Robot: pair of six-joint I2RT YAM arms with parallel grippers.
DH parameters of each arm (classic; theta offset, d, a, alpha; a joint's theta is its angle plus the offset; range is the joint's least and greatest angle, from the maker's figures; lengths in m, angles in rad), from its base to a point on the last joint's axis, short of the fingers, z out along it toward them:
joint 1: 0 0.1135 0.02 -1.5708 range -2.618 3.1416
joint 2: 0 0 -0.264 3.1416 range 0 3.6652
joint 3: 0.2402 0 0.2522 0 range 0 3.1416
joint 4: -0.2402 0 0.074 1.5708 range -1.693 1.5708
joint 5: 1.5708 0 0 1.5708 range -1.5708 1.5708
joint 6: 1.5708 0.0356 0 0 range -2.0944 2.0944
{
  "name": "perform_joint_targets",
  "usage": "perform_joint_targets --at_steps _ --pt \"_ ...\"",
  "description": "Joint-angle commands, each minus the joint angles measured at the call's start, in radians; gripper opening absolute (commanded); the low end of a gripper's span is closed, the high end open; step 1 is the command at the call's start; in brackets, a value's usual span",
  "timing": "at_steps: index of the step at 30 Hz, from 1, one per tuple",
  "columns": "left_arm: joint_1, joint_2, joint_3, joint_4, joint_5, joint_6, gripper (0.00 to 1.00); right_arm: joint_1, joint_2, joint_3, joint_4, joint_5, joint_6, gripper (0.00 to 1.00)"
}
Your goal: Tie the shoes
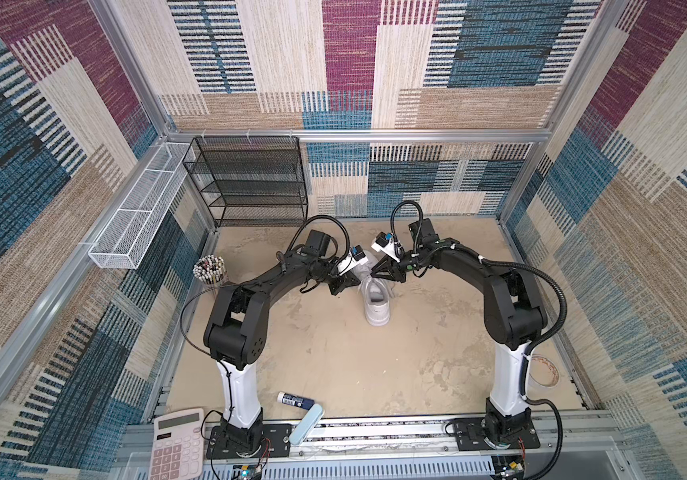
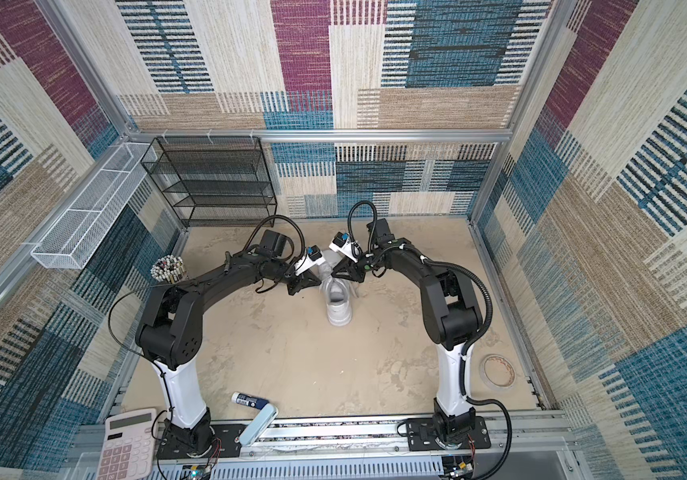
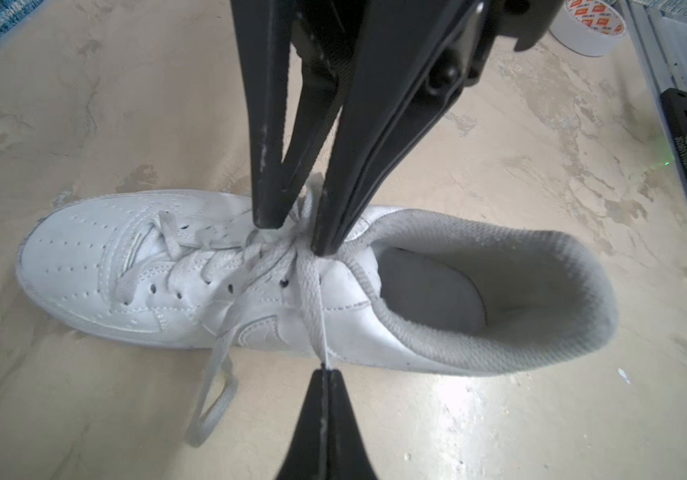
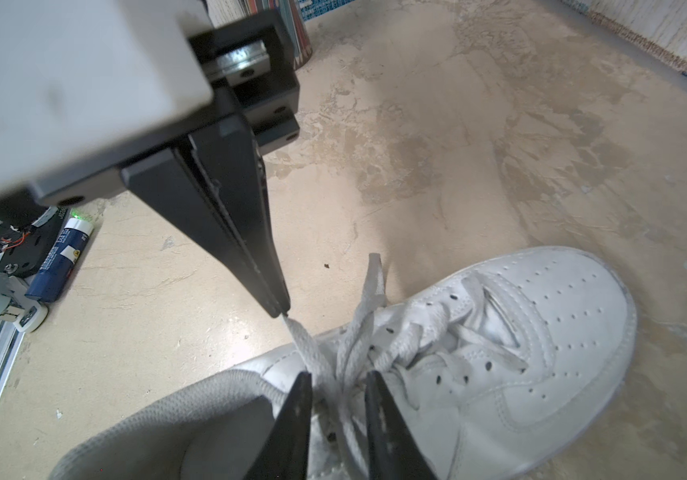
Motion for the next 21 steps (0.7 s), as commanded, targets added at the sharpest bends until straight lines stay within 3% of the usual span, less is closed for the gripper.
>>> perform_joint_targets --at_steps 1,6,13,18,21 --pt "0.000 -0.013 -0.003 -0.038 -0.018 -0.003 0.00 0.001 0.007 0.003 -0.005 0.024 -0.016 0.26" --pt "0.001 -0.023 -0.002 -0.058 -0.035 -0.008 0.00 0.000 -0.011 -0.001 0.006 0.029 -0.007 0.34" --pt "0.001 -0.030 -0.004 -0.057 -0.035 -0.009 0.00 0.003 -0.032 -0.011 0.036 -0.046 0.038 0.37" --pt "0.000 -0.017 0.009 -0.044 0.000 -0.021 0.00 -0.005 -0.019 0.009 0.032 -0.023 0.040 0.37" --pt "0.000 0.011 0.025 -0.029 0.041 -0.028 0.08 -0.018 -0.019 0.021 0.030 -0.022 0.044 0.37"
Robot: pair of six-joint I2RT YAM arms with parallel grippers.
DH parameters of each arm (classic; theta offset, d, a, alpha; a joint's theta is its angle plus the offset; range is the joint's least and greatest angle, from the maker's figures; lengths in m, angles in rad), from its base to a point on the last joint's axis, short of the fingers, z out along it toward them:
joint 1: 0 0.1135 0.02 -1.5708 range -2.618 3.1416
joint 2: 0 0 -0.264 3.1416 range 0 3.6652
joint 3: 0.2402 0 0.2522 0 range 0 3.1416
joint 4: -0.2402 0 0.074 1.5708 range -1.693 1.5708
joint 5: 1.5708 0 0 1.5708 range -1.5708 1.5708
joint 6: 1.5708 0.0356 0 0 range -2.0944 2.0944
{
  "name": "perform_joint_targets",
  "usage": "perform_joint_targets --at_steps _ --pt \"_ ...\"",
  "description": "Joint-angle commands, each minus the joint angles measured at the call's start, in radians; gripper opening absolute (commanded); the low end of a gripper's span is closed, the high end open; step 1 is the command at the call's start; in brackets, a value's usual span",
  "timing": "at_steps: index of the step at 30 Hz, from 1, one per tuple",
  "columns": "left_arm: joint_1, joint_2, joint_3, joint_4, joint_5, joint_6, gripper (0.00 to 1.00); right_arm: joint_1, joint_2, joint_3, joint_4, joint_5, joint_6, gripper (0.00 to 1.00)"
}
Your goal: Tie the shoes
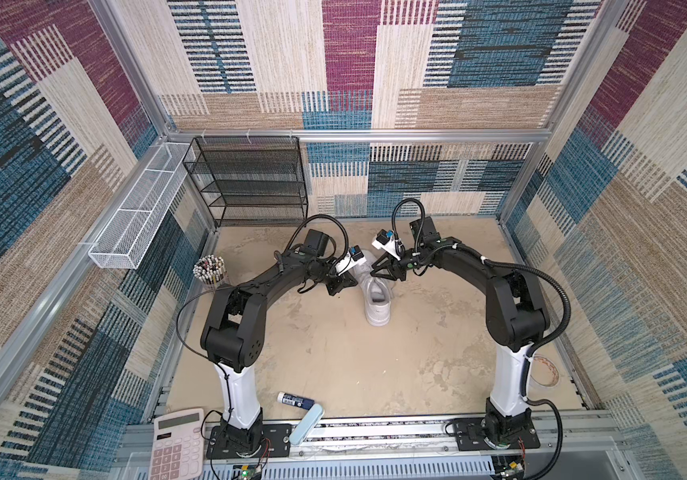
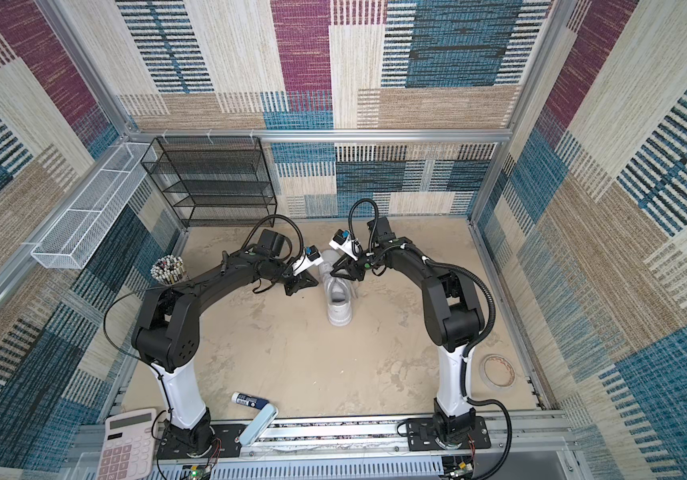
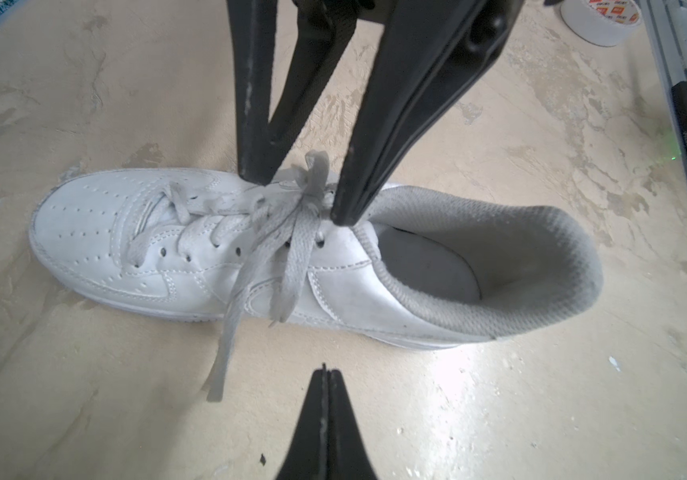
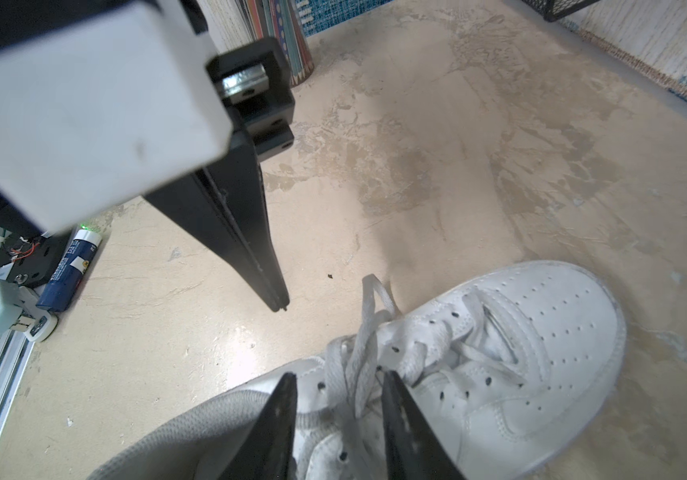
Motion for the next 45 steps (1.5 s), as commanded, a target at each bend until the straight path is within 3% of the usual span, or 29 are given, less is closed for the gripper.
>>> perform_joint_targets --at_steps 1,11,20,24,27,28,45 --pt "-0.001 0.032 0.028 0.012 0.060 -0.027 0.10 -0.012 0.002 0.012 0.018 -0.011 0.007 0.37" --pt "-0.011 0.102 0.106 0.025 0.077 -0.035 0.33 -0.021 -0.023 -0.020 0.014 -0.004 0.008 0.37" --pt "-0.014 0.134 0.130 0.026 0.095 -0.039 0.35 -0.022 -0.024 -0.016 0.006 0.002 0.002 0.37" --pt "-0.015 0.145 0.144 0.017 0.106 -0.039 0.22 -0.023 -0.021 -0.018 0.006 -0.003 0.000 0.37" --pt "-0.016 0.143 0.143 0.017 0.099 -0.040 0.02 -0.022 -0.018 -0.018 0.001 -0.005 -0.007 0.37" --pt "-0.015 0.138 0.141 0.018 0.091 -0.038 0.00 -0.023 -0.017 -0.017 0.000 -0.006 -0.010 0.37" --pt "-0.011 0.042 0.093 -0.040 -0.017 0.027 0.00 0.022 0.043 0.027 0.002 -0.007 -0.010 0.39"
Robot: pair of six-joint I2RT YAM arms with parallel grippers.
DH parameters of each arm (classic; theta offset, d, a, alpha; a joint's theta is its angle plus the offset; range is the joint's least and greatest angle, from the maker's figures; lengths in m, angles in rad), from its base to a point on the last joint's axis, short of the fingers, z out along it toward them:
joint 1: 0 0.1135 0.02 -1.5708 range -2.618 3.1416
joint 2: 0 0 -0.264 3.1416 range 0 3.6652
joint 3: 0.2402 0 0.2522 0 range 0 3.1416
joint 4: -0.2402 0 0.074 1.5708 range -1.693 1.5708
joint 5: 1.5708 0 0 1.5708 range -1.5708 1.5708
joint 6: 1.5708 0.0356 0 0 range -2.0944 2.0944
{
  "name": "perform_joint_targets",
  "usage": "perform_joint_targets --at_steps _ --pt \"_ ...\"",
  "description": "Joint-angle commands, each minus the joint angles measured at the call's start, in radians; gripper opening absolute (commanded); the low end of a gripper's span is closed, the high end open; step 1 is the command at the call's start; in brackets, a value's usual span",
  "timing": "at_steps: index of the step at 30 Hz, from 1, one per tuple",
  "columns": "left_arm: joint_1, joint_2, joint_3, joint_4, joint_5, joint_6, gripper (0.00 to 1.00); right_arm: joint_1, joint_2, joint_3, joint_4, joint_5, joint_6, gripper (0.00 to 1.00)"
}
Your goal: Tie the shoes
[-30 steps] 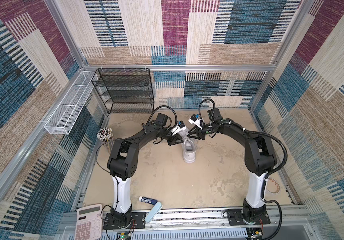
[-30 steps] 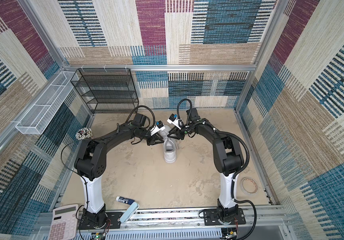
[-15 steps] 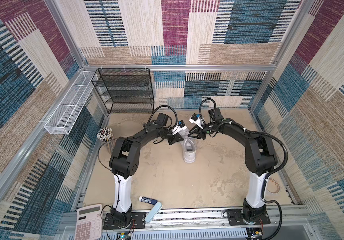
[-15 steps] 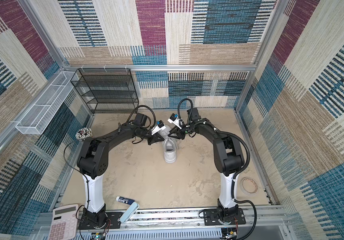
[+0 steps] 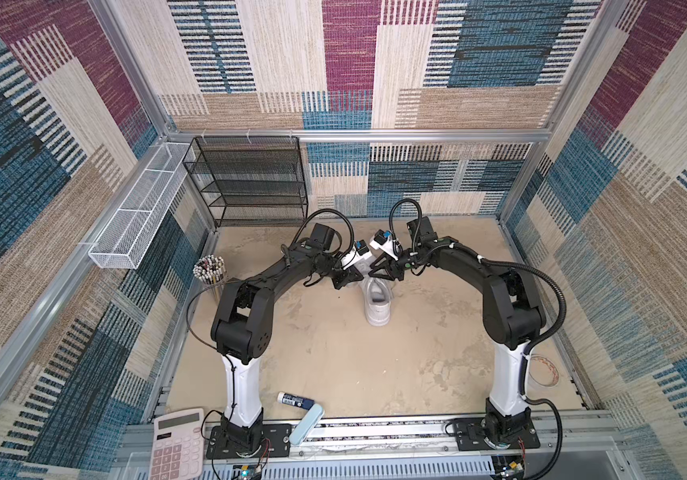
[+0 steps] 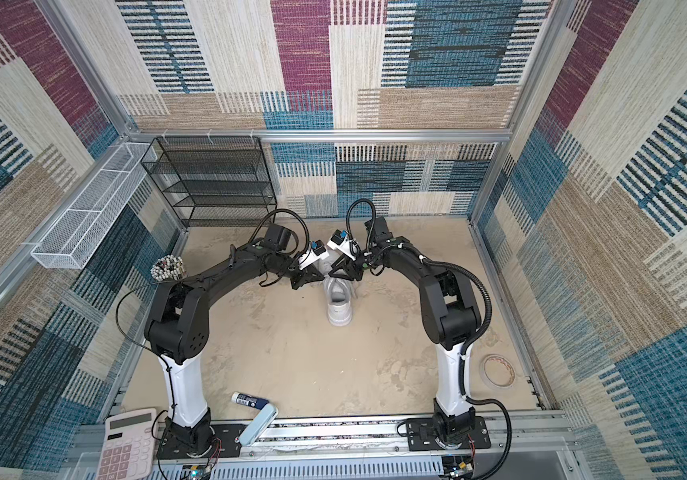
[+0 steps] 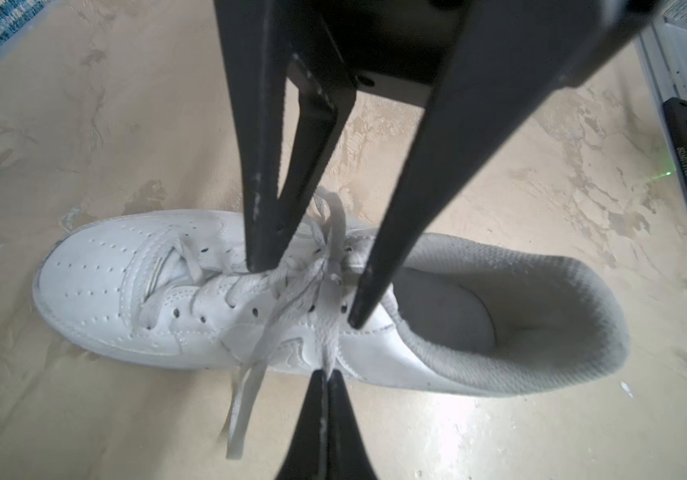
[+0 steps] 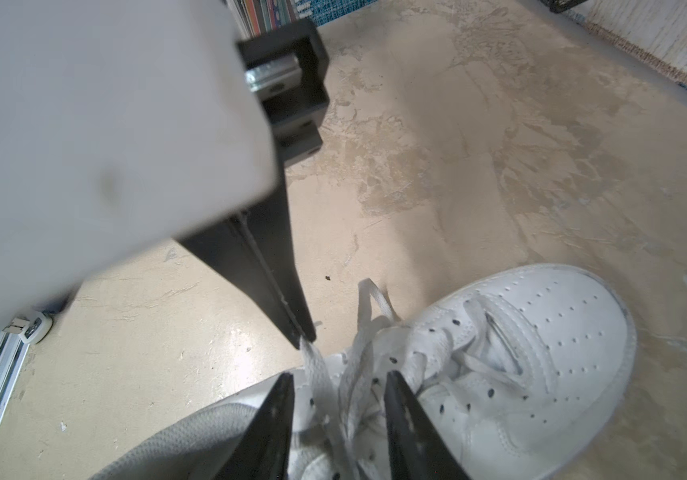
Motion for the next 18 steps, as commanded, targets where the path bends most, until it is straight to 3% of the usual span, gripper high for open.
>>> perform_joint_targets --at_steps 1,18 --pt "0.004 -0.026 -0.015 0.000 -0.025 0.019 0.00 0.006 0.012 0.004 0.009 -0.011 -0.005 0.39" --pt "0.007 -0.082 -0.007 -0.001 -0.052 0.017 0.00 0.026 0.031 0.002 0.007 0.086 -0.011 0.37"
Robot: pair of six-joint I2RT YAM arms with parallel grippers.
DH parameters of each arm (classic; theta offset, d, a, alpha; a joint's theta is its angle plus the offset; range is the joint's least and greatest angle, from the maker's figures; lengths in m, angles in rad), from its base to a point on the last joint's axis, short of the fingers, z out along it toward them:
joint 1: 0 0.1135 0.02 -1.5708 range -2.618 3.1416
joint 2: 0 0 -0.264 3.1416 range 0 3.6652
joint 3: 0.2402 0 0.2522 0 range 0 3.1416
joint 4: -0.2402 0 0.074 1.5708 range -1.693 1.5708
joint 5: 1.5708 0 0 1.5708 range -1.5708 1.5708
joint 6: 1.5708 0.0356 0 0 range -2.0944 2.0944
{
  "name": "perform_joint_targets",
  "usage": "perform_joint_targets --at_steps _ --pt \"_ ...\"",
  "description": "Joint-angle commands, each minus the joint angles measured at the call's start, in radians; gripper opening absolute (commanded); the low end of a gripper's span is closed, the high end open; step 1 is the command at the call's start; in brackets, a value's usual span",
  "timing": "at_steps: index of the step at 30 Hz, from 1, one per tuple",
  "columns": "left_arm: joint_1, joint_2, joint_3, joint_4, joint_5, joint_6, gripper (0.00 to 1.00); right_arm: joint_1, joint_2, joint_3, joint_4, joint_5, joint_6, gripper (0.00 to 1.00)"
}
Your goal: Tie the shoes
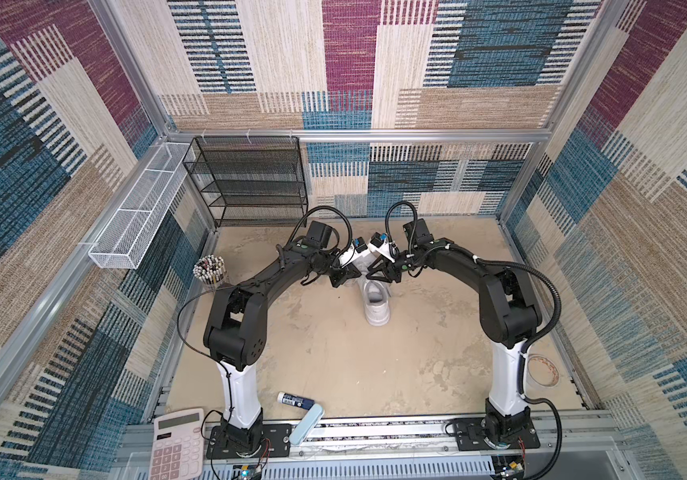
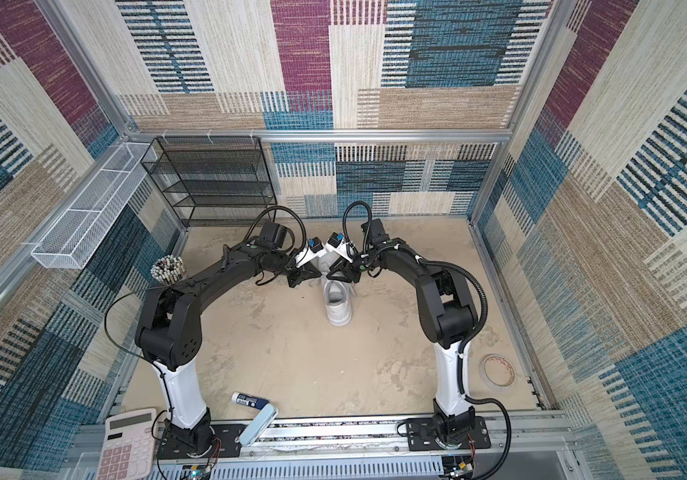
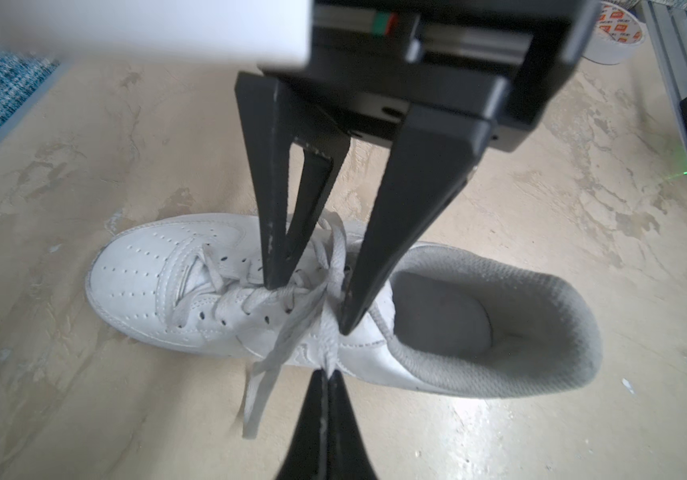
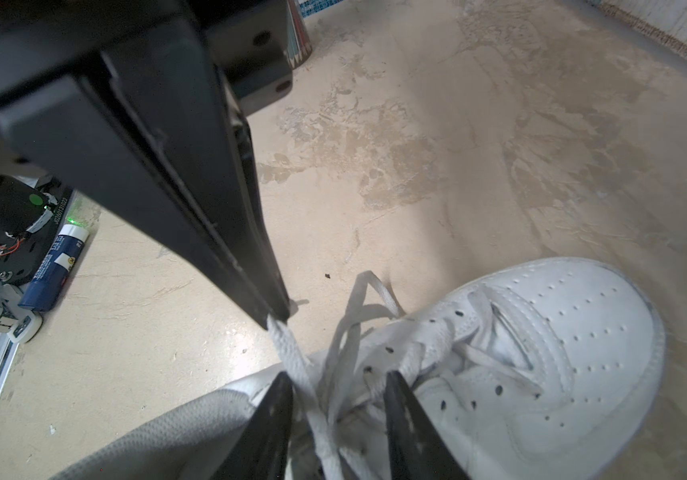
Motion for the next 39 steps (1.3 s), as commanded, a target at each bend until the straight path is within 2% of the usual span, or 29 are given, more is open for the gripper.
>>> perform_joint_targets --at_steps 1,9,18,24,25,39 --pt "0.001 -0.021 0.002 -0.006 -0.018 0.019 0.00 0.002 0.013 0.004 0.001 0.065 -0.009 0.36" --pt "0.010 -0.054 -0.040 -0.020 -0.040 0.024 0.00 0.002 0.018 0.006 0.001 0.075 -0.001 0.35" --pt "0.018 -0.067 -0.045 -0.035 -0.057 0.030 0.00 0.002 0.018 0.002 0.002 0.099 -0.002 0.20" --pt "0.026 -0.075 -0.046 -0.057 -0.057 0.041 0.00 0.002 0.018 -0.002 0.003 0.103 -0.003 0.23" --pt "0.026 -0.076 -0.046 -0.062 -0.085 0.042 0.00 0.002 0.019 -0.002 0.003 0.106 -0.001 0.23" --pt "0.048 -0.092 -0.046 -0.106 -0.128 0.067 0.00 0.001 0.022 0.004 -0.005 0.119 -0.003 0.24"
